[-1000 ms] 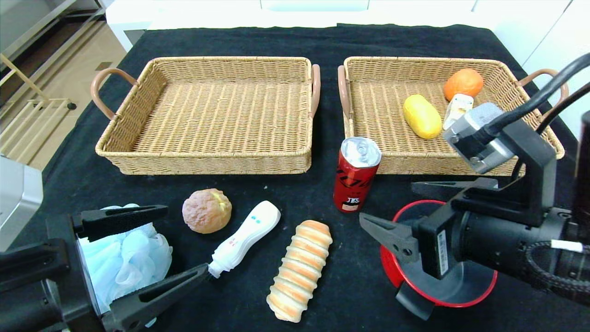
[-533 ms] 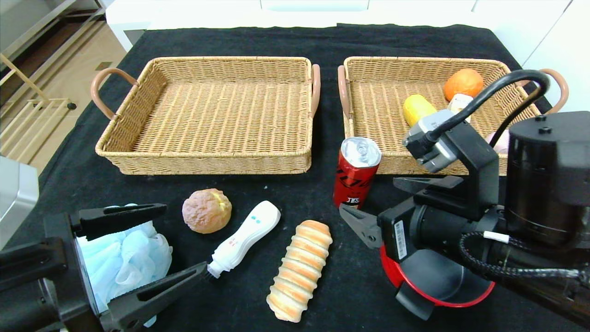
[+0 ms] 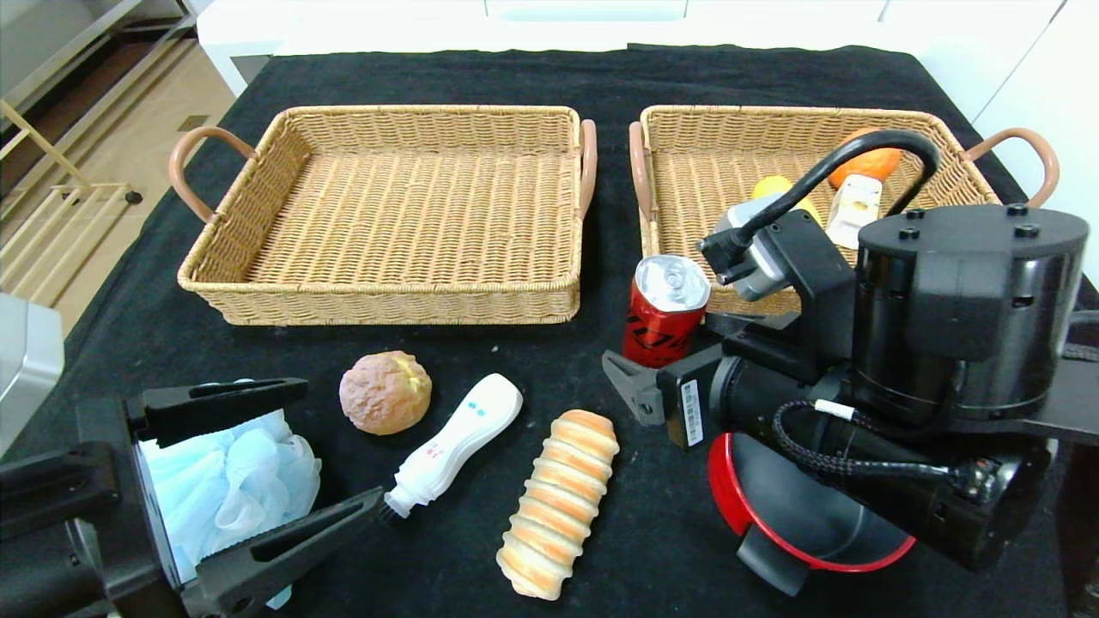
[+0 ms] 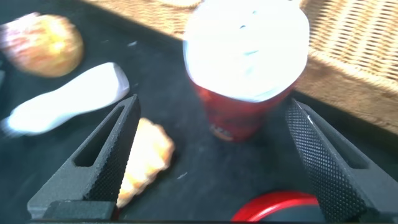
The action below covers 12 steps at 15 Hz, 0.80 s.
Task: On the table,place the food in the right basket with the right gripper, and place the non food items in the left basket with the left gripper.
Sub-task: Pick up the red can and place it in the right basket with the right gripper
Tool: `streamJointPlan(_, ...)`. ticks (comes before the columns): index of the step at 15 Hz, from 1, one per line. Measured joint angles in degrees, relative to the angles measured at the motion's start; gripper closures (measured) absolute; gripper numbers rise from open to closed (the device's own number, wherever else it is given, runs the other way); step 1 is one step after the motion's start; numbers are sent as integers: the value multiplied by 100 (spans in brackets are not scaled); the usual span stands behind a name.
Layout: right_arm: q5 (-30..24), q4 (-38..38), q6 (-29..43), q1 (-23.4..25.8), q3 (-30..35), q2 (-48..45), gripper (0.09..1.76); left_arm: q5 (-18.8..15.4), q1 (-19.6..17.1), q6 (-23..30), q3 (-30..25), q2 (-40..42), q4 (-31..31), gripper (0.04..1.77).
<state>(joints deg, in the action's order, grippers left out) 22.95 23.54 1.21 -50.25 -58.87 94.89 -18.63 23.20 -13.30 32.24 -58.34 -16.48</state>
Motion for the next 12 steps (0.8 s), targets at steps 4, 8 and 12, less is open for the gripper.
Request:
streamJointPlan(4,199,208,0,63,-140,210,15,0,0,-1,9,13,0,9)
streamJointPlan(8,315,333,0,108,-312,414,14,2,0,2,11,41,-2,9)
streamJointPlan(12,402,485,17,221,-369,535,14,0,0,0,2,50,-2,9)
